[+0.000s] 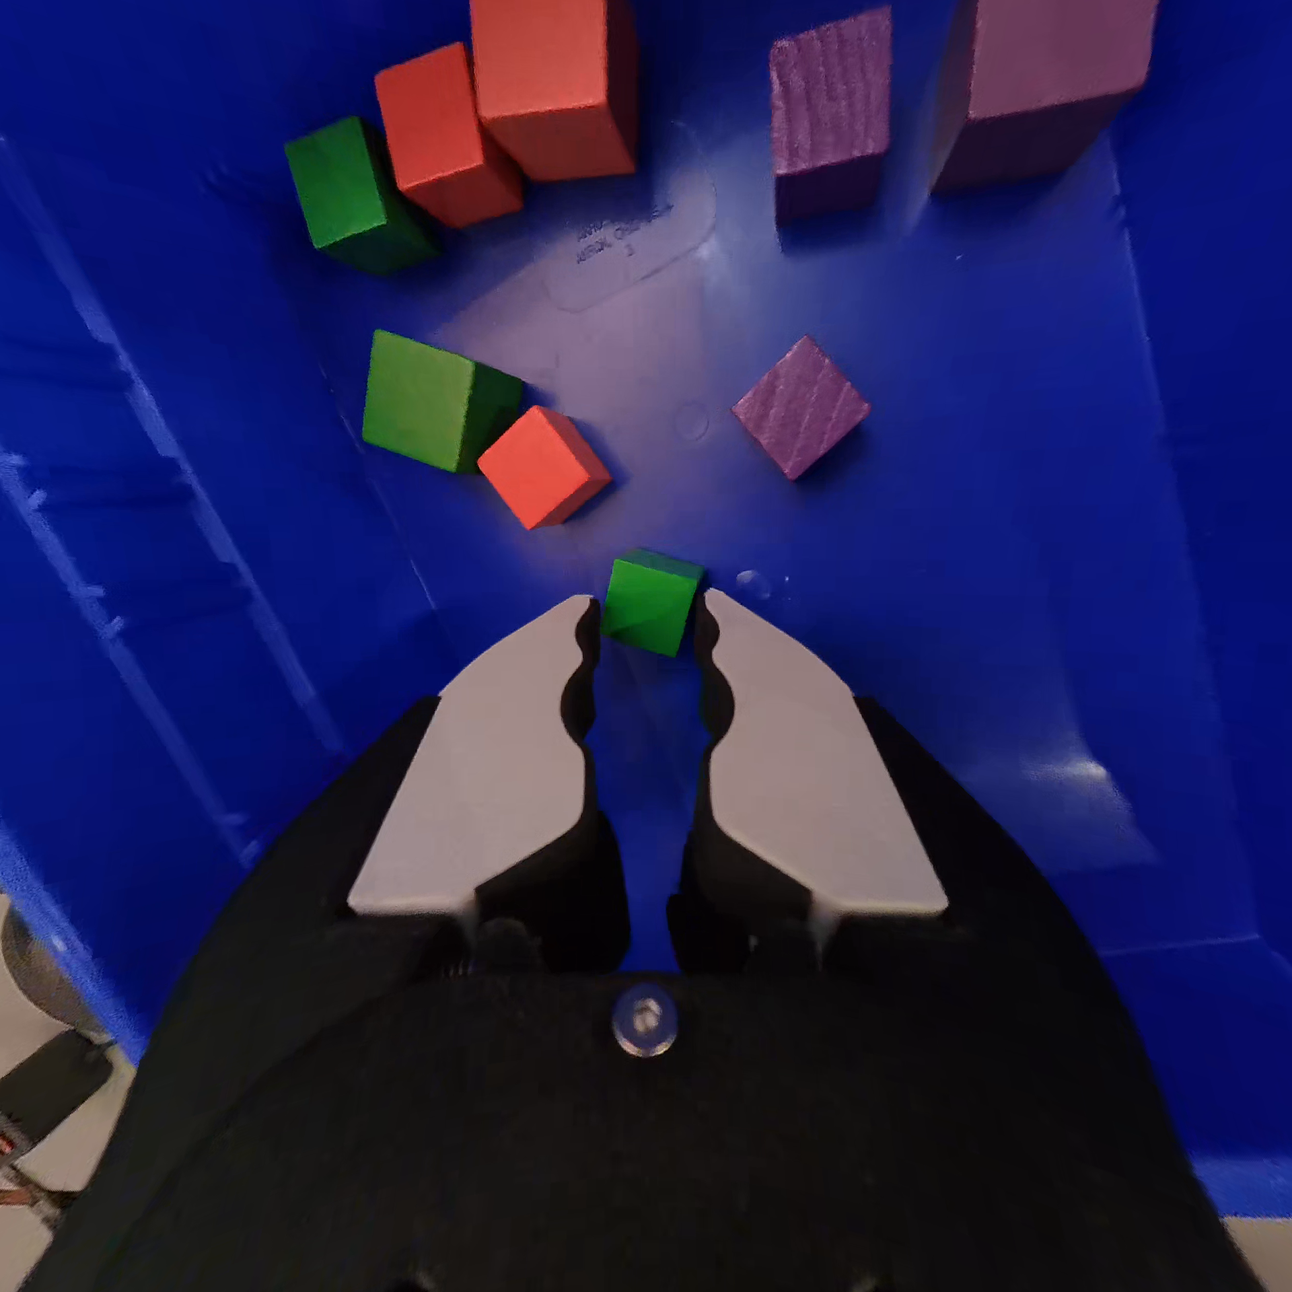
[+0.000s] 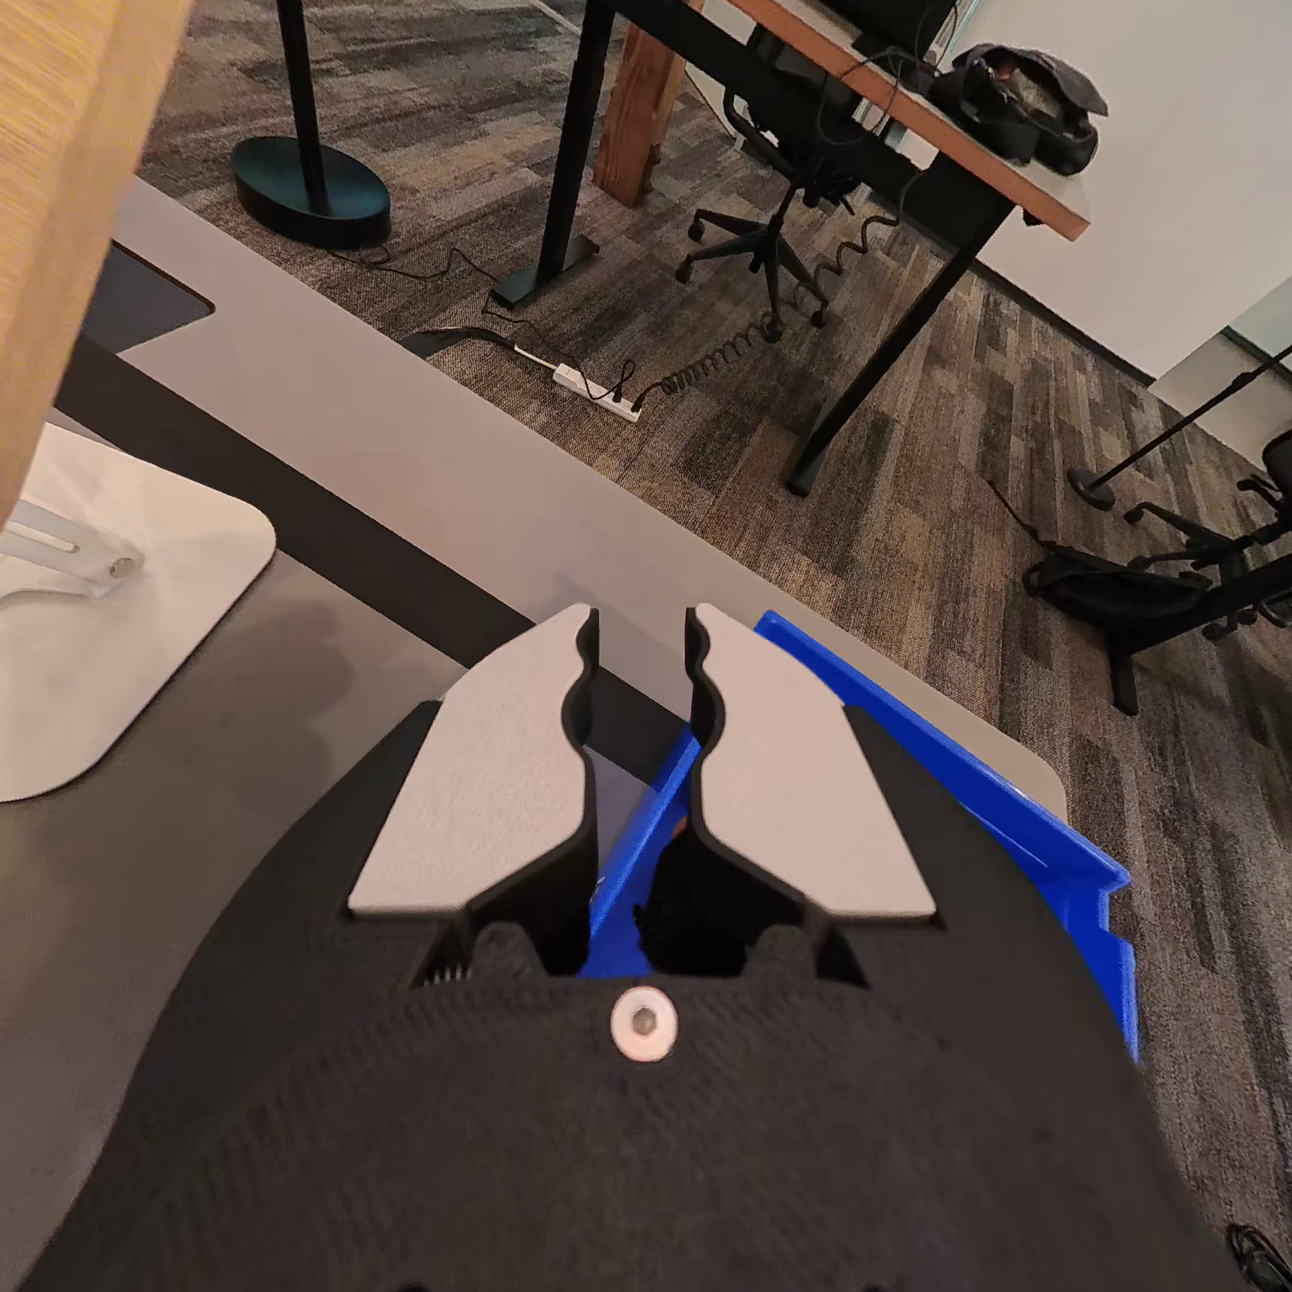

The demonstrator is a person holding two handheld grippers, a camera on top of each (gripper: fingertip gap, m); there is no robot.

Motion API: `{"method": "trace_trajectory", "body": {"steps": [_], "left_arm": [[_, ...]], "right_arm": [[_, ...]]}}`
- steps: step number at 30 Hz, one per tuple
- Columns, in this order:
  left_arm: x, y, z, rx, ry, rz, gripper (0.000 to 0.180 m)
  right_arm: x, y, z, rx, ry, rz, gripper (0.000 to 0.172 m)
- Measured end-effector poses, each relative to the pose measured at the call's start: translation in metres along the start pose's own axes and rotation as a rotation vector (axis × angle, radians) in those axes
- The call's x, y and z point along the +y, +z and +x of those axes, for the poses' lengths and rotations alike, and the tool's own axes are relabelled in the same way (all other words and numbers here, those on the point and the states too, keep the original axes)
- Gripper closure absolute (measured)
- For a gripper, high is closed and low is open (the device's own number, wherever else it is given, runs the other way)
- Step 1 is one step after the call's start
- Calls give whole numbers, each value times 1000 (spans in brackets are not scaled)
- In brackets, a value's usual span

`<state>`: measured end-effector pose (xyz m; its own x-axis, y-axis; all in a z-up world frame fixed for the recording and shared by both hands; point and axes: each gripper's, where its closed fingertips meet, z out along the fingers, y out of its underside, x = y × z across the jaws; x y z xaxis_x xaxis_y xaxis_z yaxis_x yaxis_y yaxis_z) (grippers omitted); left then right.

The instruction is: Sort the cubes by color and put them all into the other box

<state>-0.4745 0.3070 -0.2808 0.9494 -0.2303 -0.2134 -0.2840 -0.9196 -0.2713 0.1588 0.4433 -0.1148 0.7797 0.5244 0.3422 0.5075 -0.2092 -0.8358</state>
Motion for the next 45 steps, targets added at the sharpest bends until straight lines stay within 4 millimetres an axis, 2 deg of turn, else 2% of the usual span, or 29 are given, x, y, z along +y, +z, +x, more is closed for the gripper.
{"method": "trace_trajectory", "body": {"steps": [1, 4, 7, 9, 12, 15, 17, 20, 22, 25, 27, 29, 34, 36, 38, 41, 45], "left_arm": [[-1, -2, -1, 5, -15, 11, 156], [-12, -14, 3, 71, -55, 104, 157], [-28, -43, 4, 139, -104, 238, 157], [-41, -75, 6, 192, -129, 359, 157], [-63, -143, 24, 300, -122, 576, 157], [-81, -213, 63, 409, -33, 763, 157], [-89, -255, 103, 523, 56, 873, 158], [-96, -297, 168, 726, 175, 966, 157], [-98, -306, 214, 857, 252, 961, 157], [-98, -313, 276, 1099, 325, 937, 158], [-96, -314, 307, 1250, 349, 903, 158], [-92, -309, 331, 1344, 371, 845, 158], [-89, -304, 350, 1387, 407, 814, 158], [-86, -308, 351, 1413, 416, 814, 158], [-85, -309, 351, 1420, 419, 813, 158], [-85, -312, 352, 1461, 405, 811, 158], [-81, -322, 353, 1559, 379, 779, 155]], "right_arm": [[-3, -1, -1, 1, -6, 8, 148], [-16, -10, -3, 20, -41, 46, 149], [-41, -27, -9, 41, -100, 130, 150], [-62, -43, -17, 46, -143, 205, 150], [-103, -77, -35, 78, -233, 393, 154], [-139, -115, -70, 54, -336, 582, 155], [-157, -138, -103, 15, -424, 690, 154], [-170, -156, -158, -82, -515, 780, 148], [-170, -157, -200, -169, -581, 804, 143], [-163, -150, -246, -193, -707, 822, 135], [-159, -145, -265, -190, -752, 838, 134], [-155, -141, -278, -197, -785, 845, 132], [-149, -136, -288, -205, -819, 846, 137], [-147, -132, -288, -199, -829, 834, 138], [-147, -132, -289, -178, -837, 850, 149], [-148, -134, -288, -155, -845, 859, 150], [-155, -146, -282, -167, -806, 889, 150]]}}
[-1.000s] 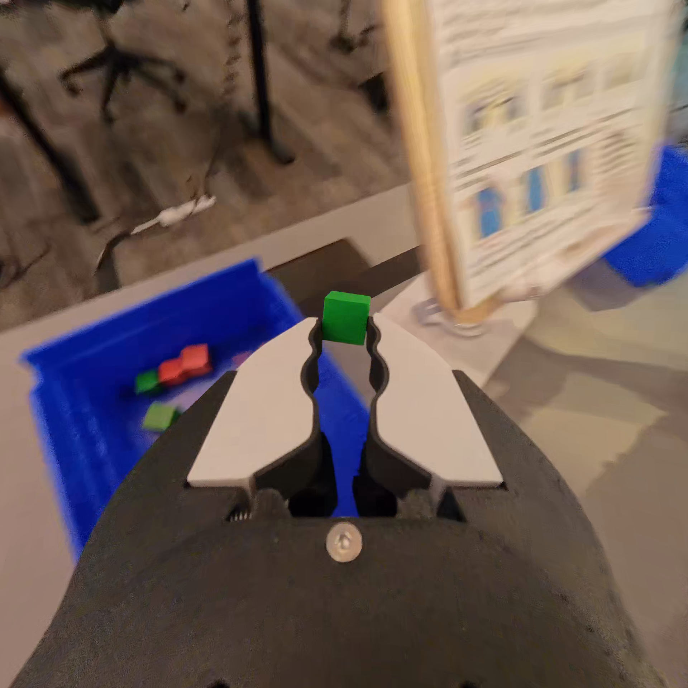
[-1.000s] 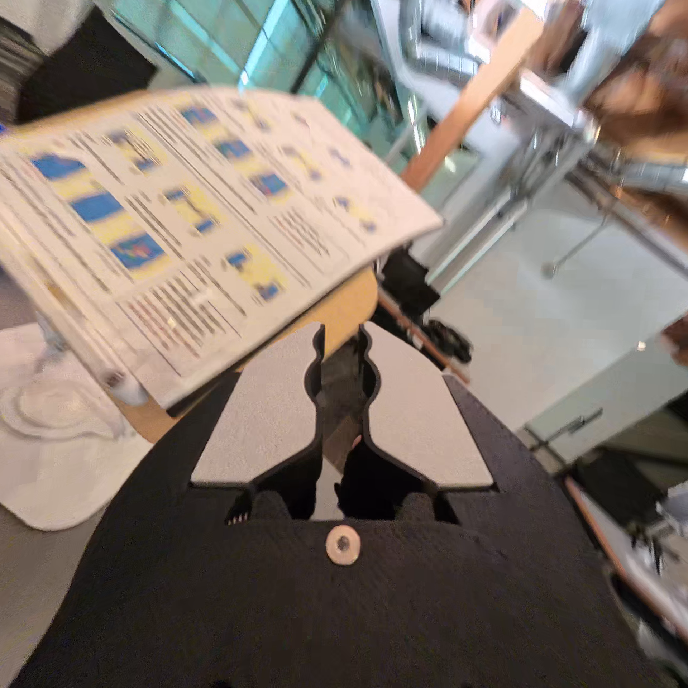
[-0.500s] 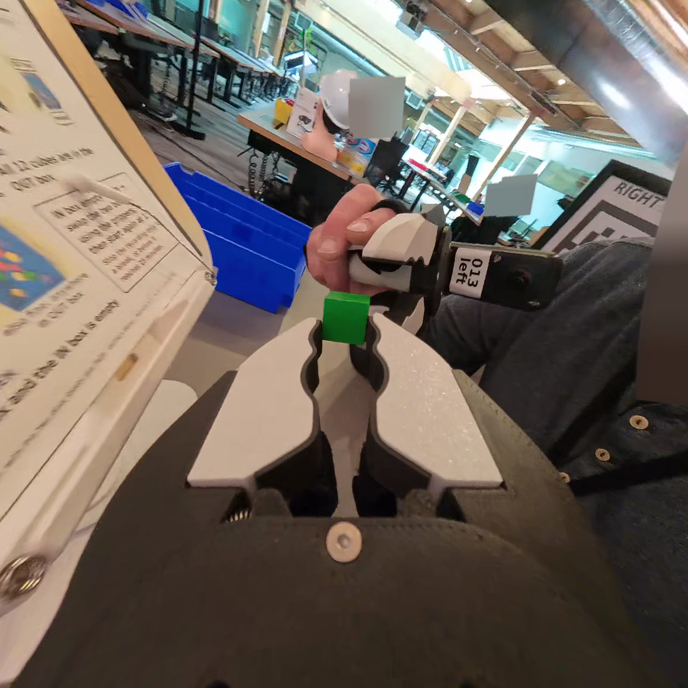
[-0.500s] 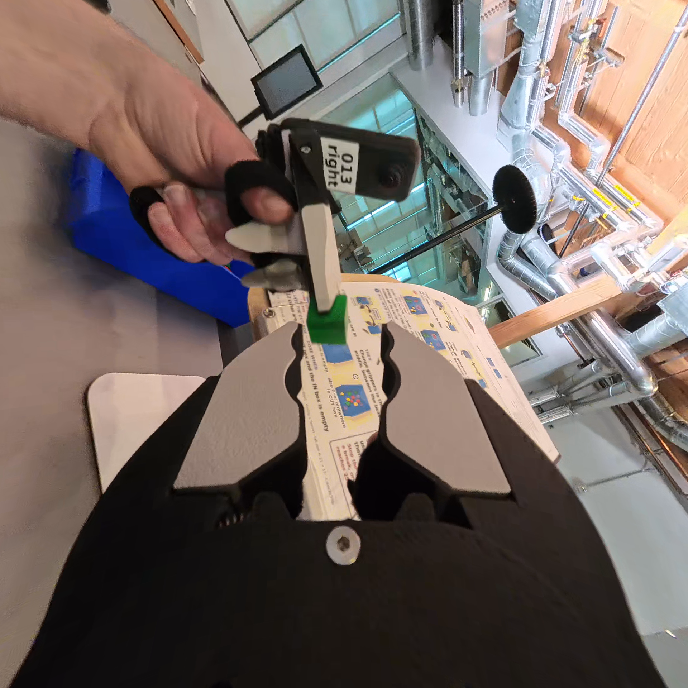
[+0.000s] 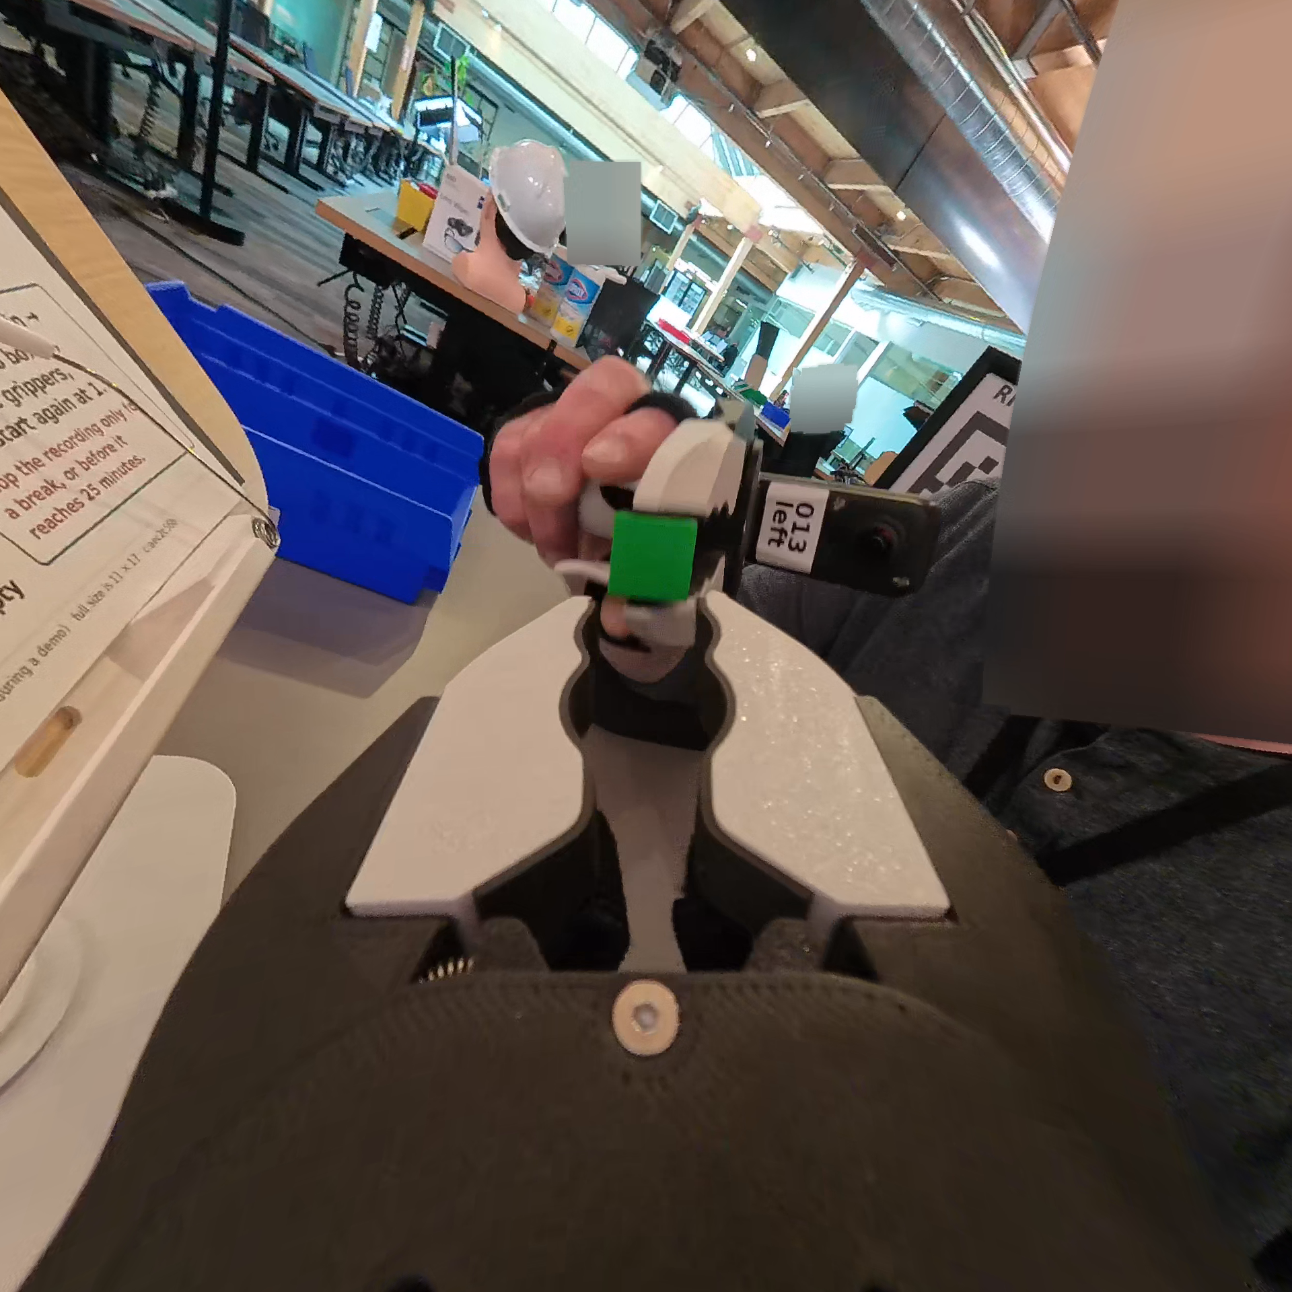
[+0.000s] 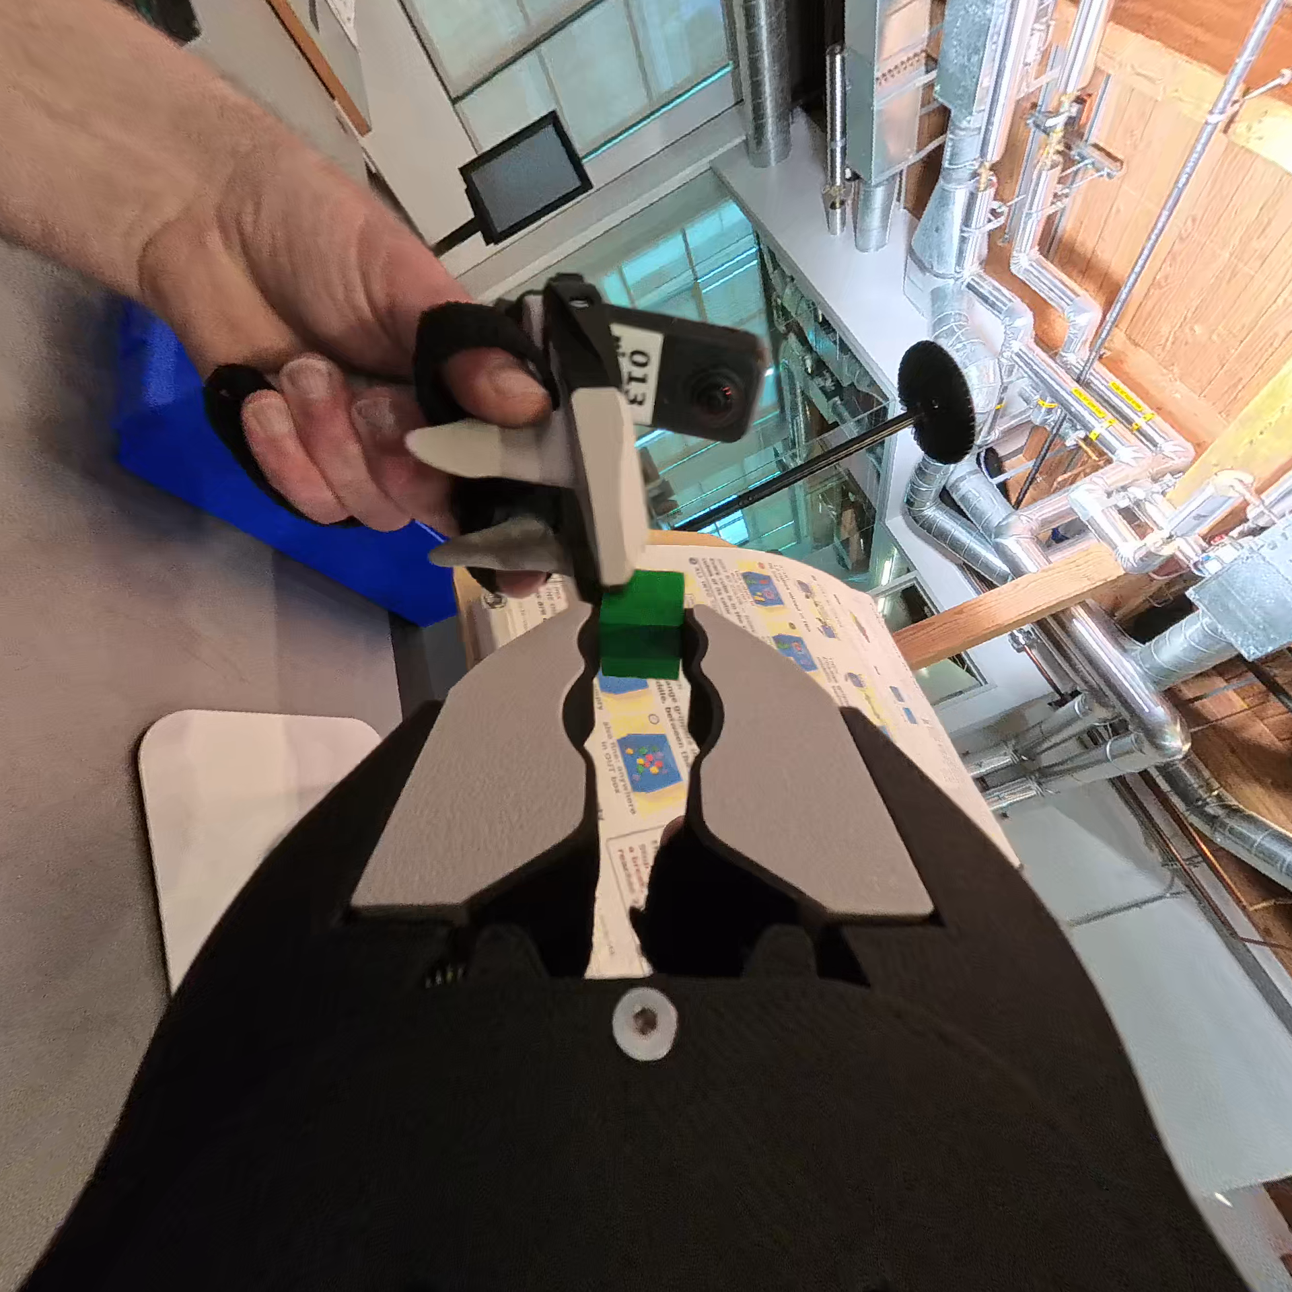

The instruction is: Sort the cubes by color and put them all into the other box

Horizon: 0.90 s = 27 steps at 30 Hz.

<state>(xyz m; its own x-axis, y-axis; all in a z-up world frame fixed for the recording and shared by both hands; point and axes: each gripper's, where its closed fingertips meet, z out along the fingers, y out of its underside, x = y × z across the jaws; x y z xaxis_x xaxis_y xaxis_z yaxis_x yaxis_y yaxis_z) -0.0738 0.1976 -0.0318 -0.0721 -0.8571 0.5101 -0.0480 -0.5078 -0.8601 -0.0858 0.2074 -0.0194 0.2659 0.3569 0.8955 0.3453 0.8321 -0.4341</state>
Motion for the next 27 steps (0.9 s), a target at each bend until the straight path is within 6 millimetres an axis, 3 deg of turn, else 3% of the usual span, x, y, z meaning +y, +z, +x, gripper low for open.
{"method": "trace_trajectory", "body": {"steps": [2, 4, 5, 8, 10, 12, 16, 19, 24, 27], "left_arm": [[-1, -4, 1, -15, 6, -15, 157], [-4, -12, 0, -55, 54, -6, 180], [-8, -17, 0, -76, 65, 5, 180], [-12, -29, -7, -163, 112, 6, 180], [-10, -31, -8, -183, 133, -21, 180], [-7, -30, -10, -203, 151, -49, 180], [-8, -30, -10, -194, 157, -36, 180], [-7, -31, -16, -206, 142, -33, 180], [-5, -31, -20, -217, 138, -36, 180], [-4, -32, -22, -230, 140, -41, 180]], "right_arm": [[5, -8, 18, 36, -11, -26, 150], [28, -23, 53, 116, -9, -109, 150], [46, -33, 72, 151, 13, -162, 150], [121, -81, 137, 342, 89, -400, 150], [194, -122, 153, 371, 211, -656, 150], [254, -167, 163, 456, 319, -849, 150], [353, -232, 130, 449, 569, -1129, 149], [406, -262, 83, 382, 740, -1295, 149], [450, -292, 19, 267, 857, -1512, 149], [459, -302, 4, 236, 834, -1610, 149]]}}
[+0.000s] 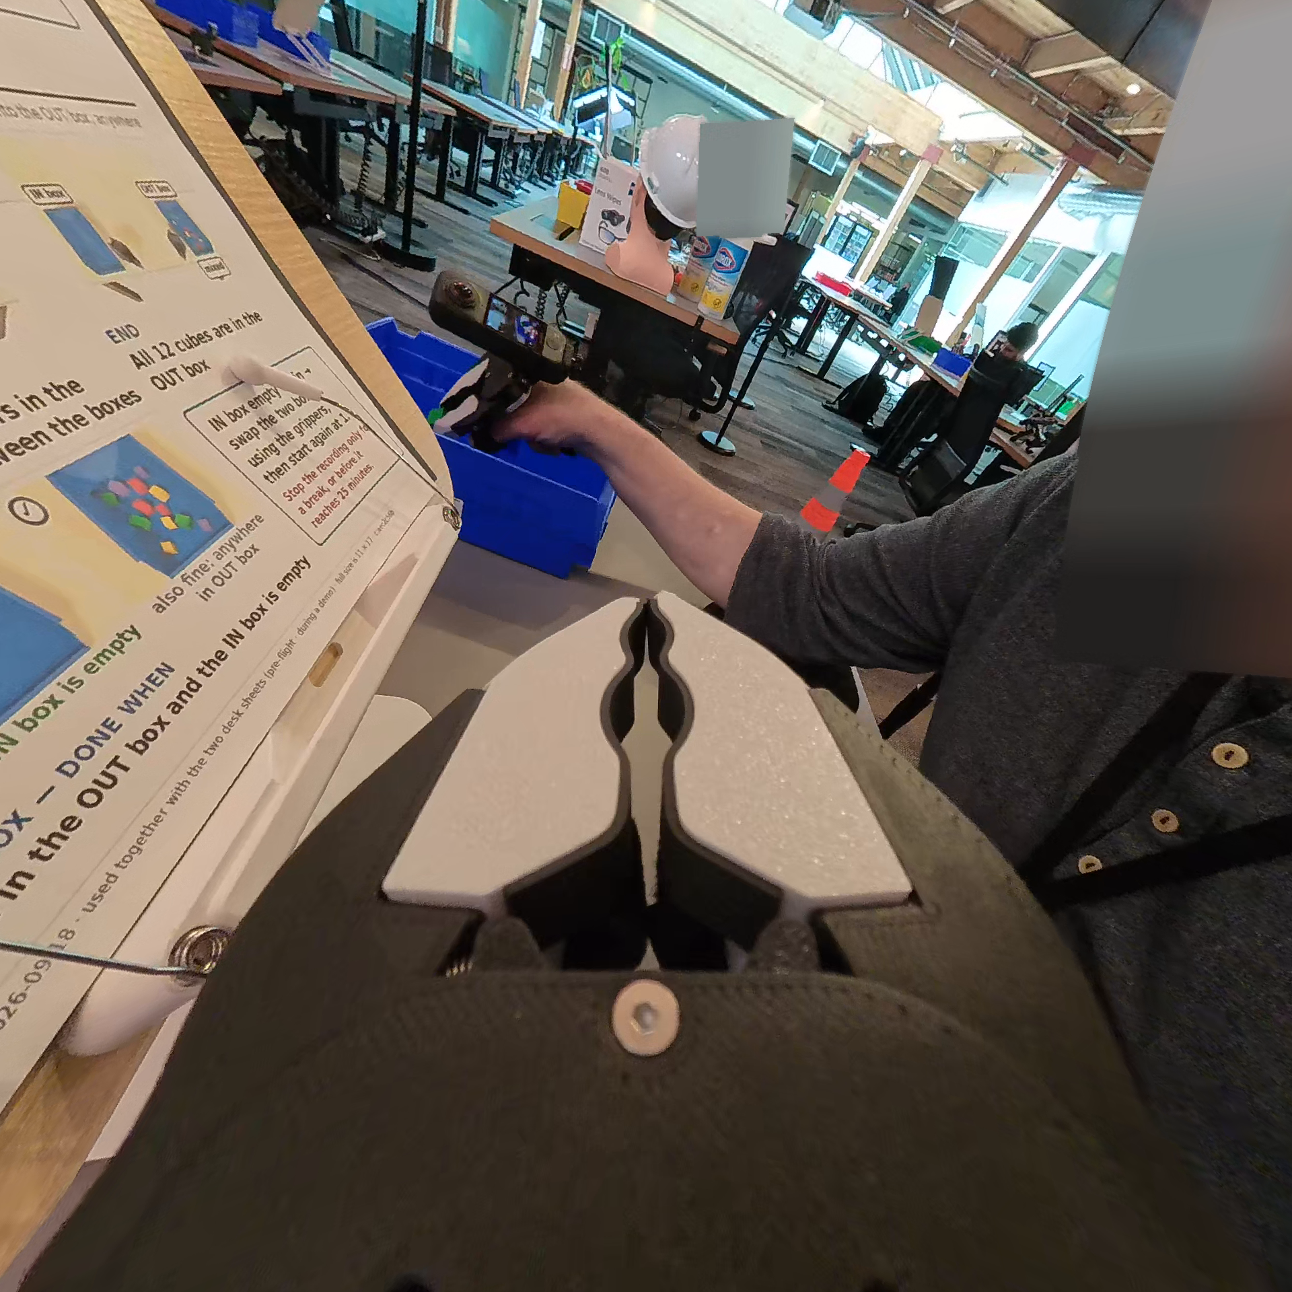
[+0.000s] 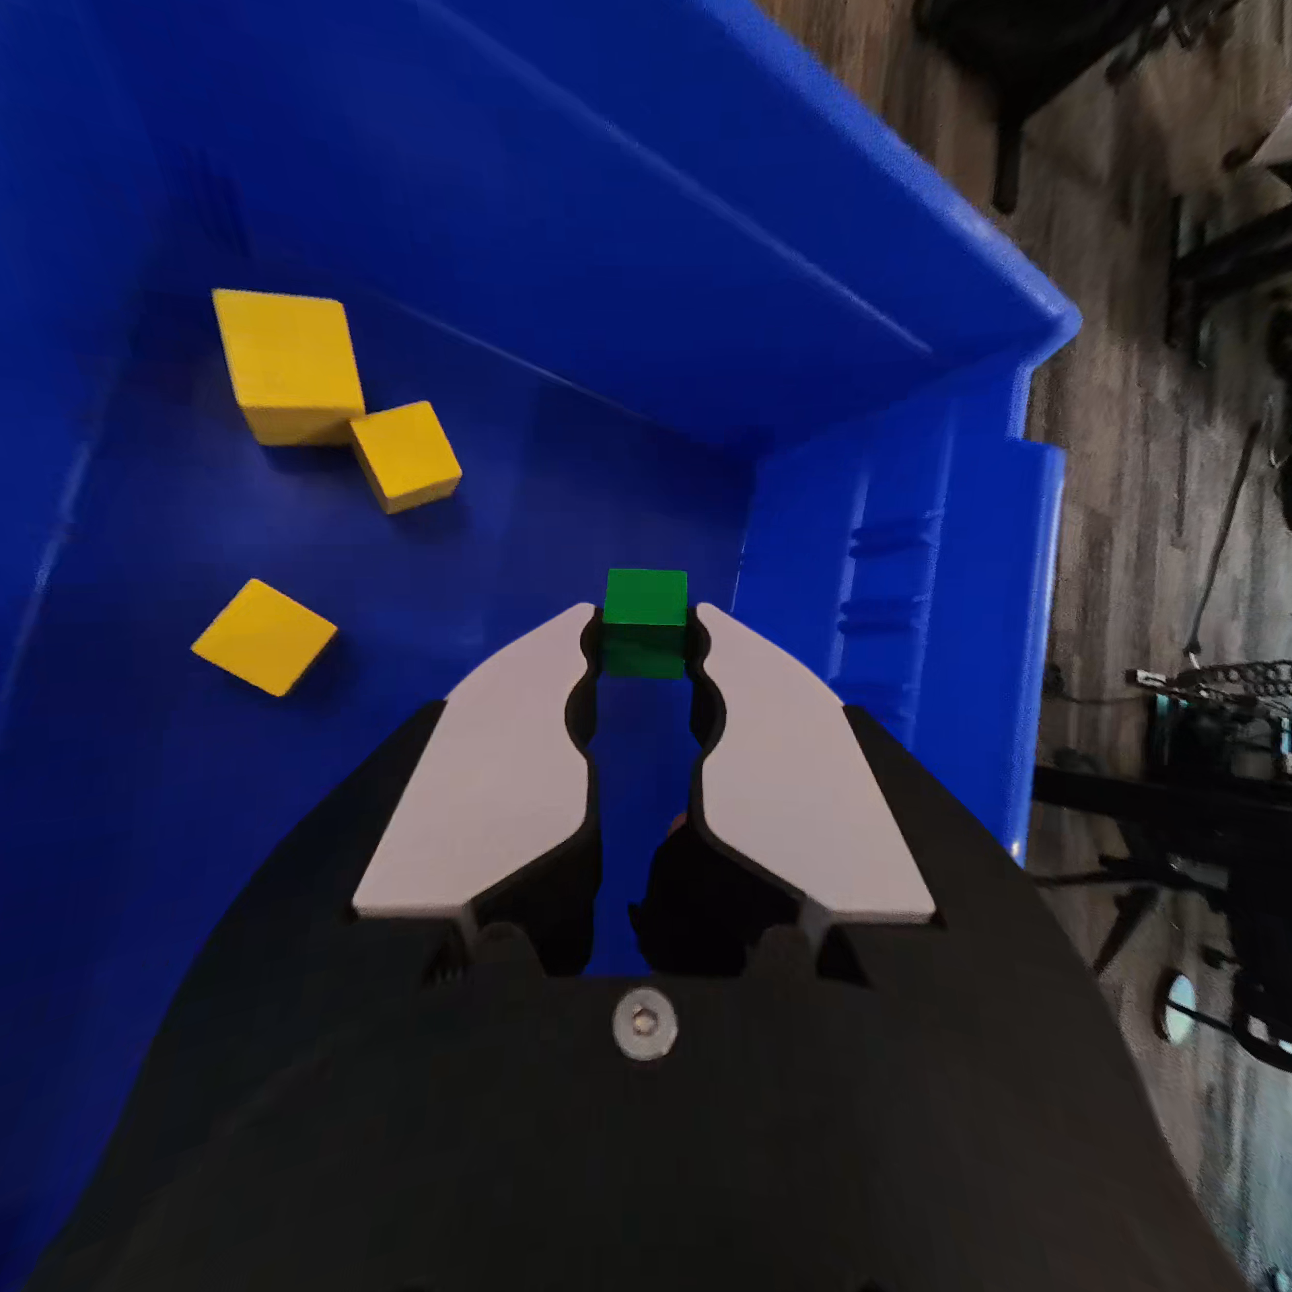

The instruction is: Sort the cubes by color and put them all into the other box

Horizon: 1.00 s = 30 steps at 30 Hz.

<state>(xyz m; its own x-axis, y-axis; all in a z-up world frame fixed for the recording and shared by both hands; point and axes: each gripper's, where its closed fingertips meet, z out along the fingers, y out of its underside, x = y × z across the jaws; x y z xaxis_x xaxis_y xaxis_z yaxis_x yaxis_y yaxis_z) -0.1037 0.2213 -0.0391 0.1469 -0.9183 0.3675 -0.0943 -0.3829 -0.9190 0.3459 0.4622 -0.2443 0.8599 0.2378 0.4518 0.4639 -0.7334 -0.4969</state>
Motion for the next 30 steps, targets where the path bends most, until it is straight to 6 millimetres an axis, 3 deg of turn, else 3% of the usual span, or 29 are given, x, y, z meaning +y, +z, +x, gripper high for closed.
{"method": "trace_trajectory", "body": {"steps": [4, 6, 10, 13, 17, 22, 26, 30], "left_arm": [[0, 0, 0, 2, -4, 0, 180], [0, -1, 0, -3, 0, -1, 180], [-2, -9, -5, -40, 14, -1, 180], [-10, -27, -12, -96, 28, 25, 180], [-27, -80, -37, -294, 57, 102, 177], [-33, -176, -82, -653, 76, 167, 162], [-5, -240, -121, -907, 23, 85, 154], [31, -273, -158, -1035, -56, -9, 153]], "right_arm": [[14, 13, 6, 44, -7, -52, 148], [13, 11, 9, 50, -1, -42, 139], [-18, -21, 19, 46, 59, 106, 137], [-45, -53, 27, 61, 87, 244, 138], [-72, -85, 18, 32, 70, 369, 139], [-89, -96, 0, 17, 17, 435, 140], [-99, -101, -14, 10, -19, 464, 141], [-108, -106, -30, -12, -48, 490, 142]]}}
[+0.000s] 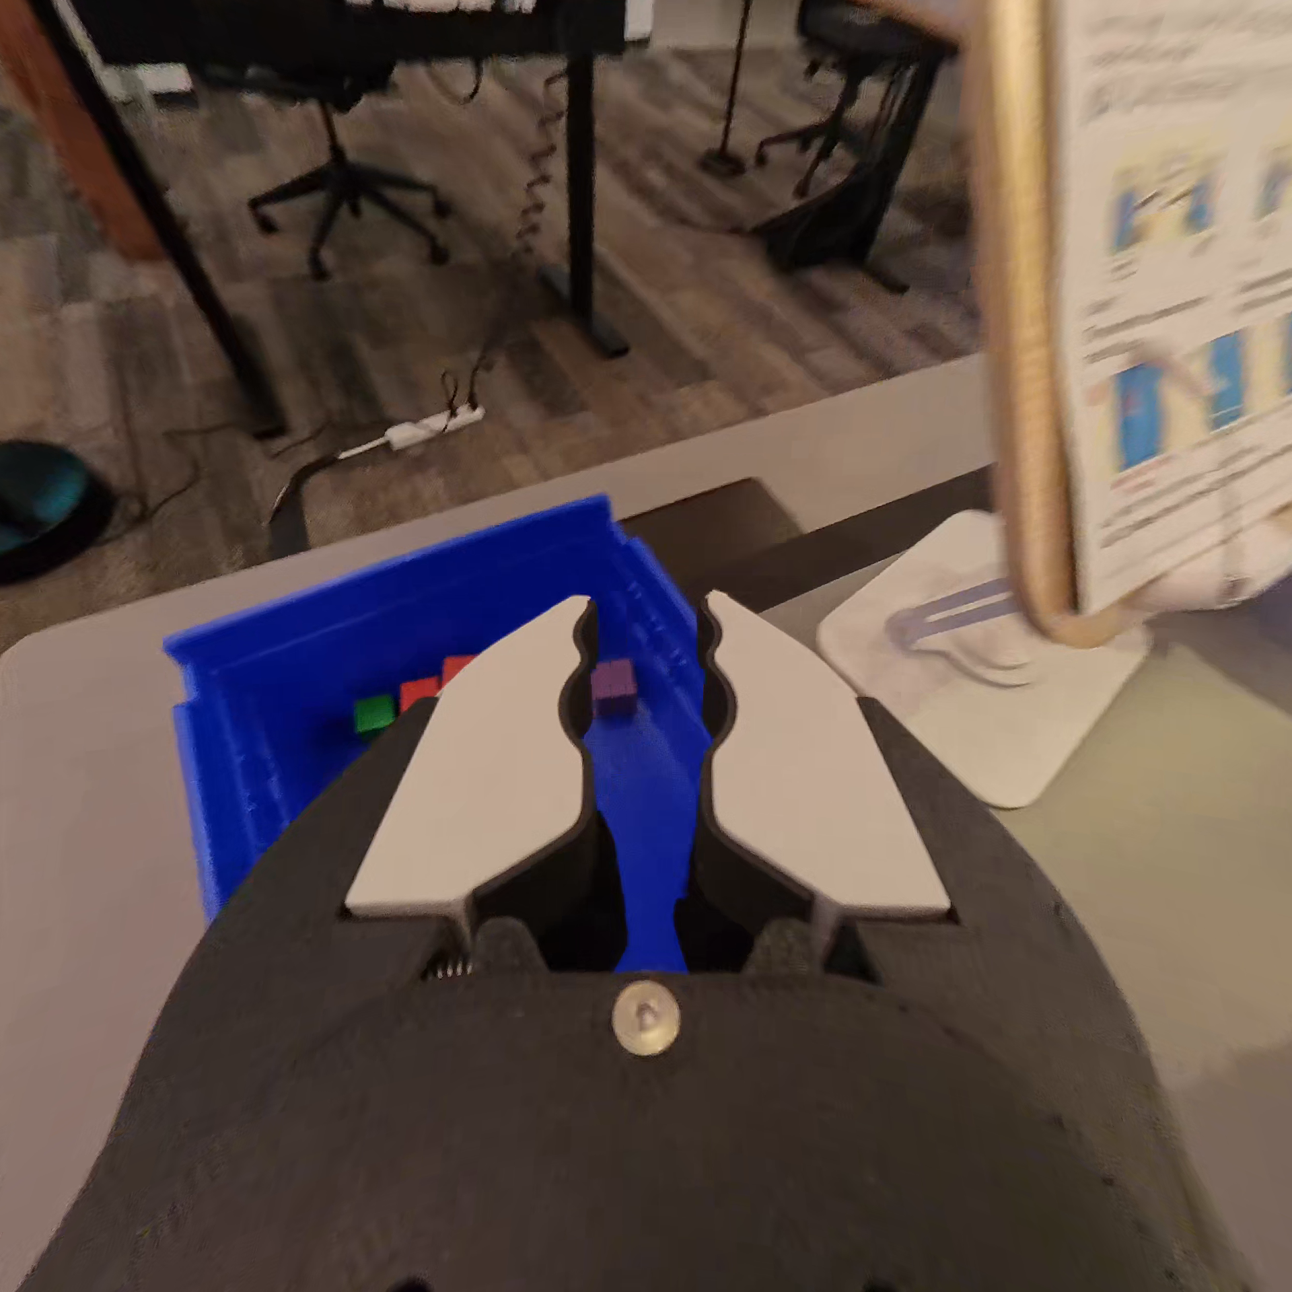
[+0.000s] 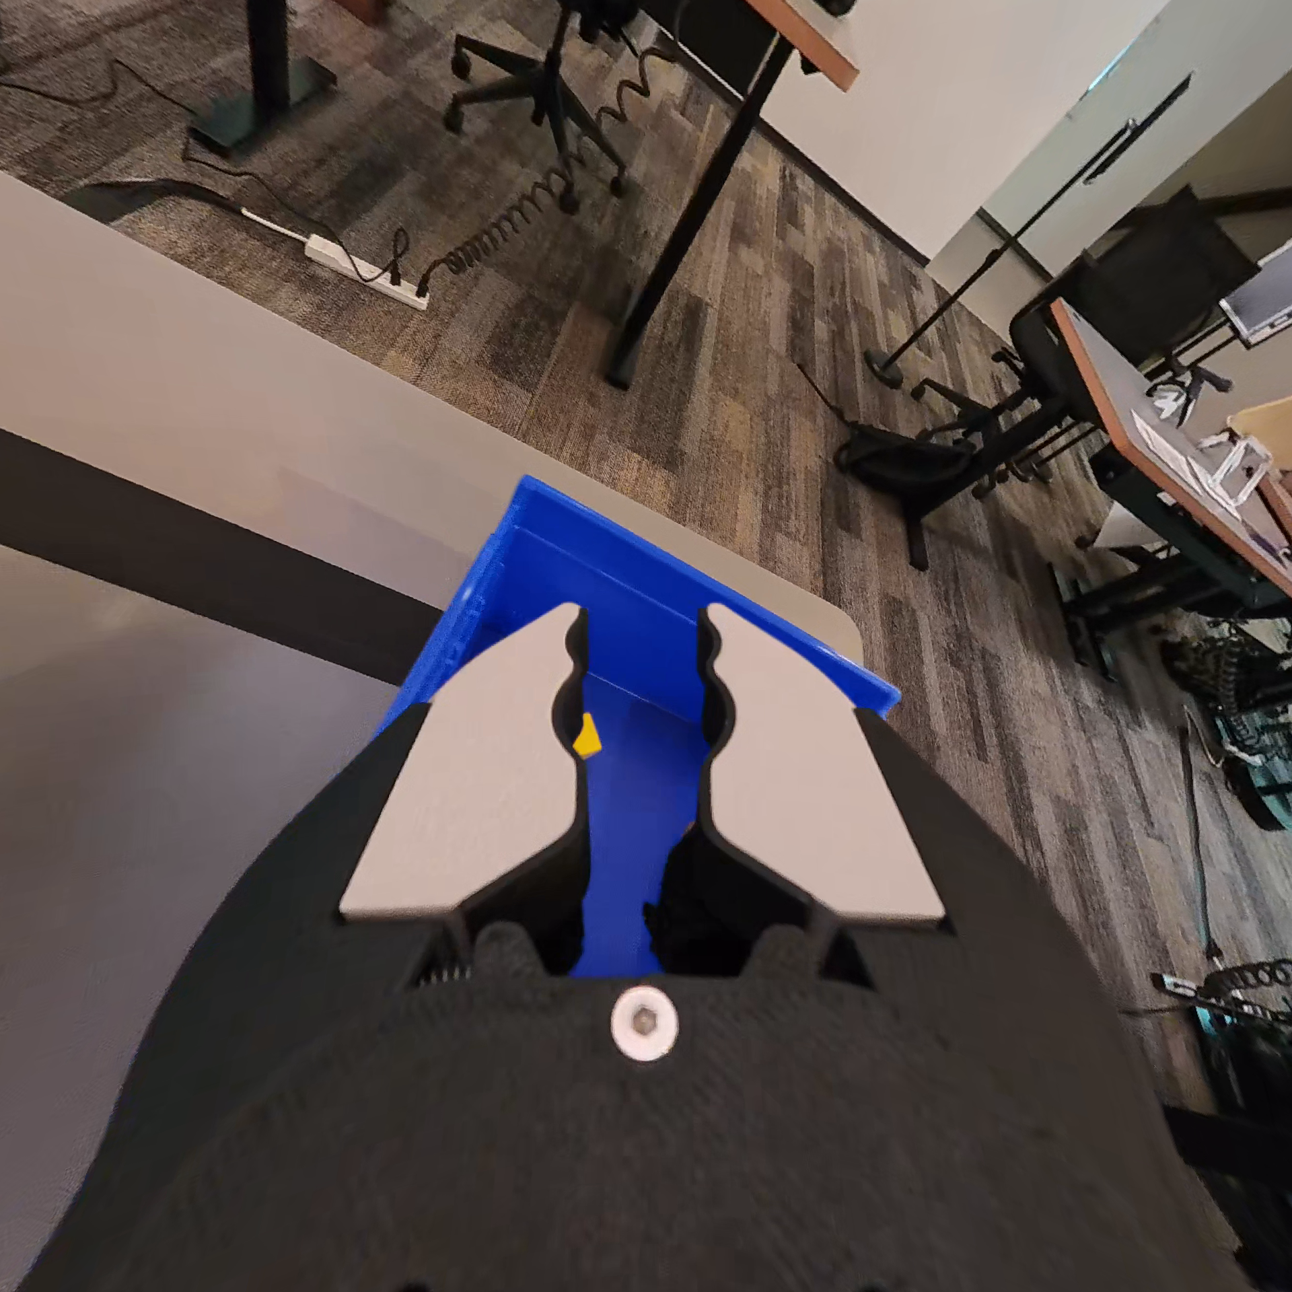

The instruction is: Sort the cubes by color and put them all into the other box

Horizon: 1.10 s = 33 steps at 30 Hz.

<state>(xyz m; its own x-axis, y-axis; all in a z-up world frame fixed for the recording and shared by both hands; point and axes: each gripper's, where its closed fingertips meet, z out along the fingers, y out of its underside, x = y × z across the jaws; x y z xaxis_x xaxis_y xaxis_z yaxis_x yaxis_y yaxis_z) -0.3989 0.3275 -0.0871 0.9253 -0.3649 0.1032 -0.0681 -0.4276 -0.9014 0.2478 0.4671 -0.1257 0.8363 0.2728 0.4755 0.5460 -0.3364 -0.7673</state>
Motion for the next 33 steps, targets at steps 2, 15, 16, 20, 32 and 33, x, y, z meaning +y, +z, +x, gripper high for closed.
{"method": "trace_trajectory", "body": {"steps": [2, 15, 16, 20, 32, 33], "left_arm": [[22, 12, -22, -79, 19, -84, 153], [133, 56, -125, -503, -53, -495, 121], [135, 60, -127, -510, -35, -499, 125], [151, 70, -138, -564, -36, -560, 128], [164, 76, -139, -528, -35, -631, 144], [166, 74, -135, -506, -31, -655, 144]], "right_arm": [[-3, 1, -7, -9, -17, 5, 142], [-14, 7, -42, -65, -99, 21, 142], [-14, 8, -45, -69, -109, 19, 142], [-17, 9, -57, -85, -145, 19, 142], [-17, 12, -72, -108, -193, 14, 142], [-17, 12, -73, -109, -196, 13, 142]]}}
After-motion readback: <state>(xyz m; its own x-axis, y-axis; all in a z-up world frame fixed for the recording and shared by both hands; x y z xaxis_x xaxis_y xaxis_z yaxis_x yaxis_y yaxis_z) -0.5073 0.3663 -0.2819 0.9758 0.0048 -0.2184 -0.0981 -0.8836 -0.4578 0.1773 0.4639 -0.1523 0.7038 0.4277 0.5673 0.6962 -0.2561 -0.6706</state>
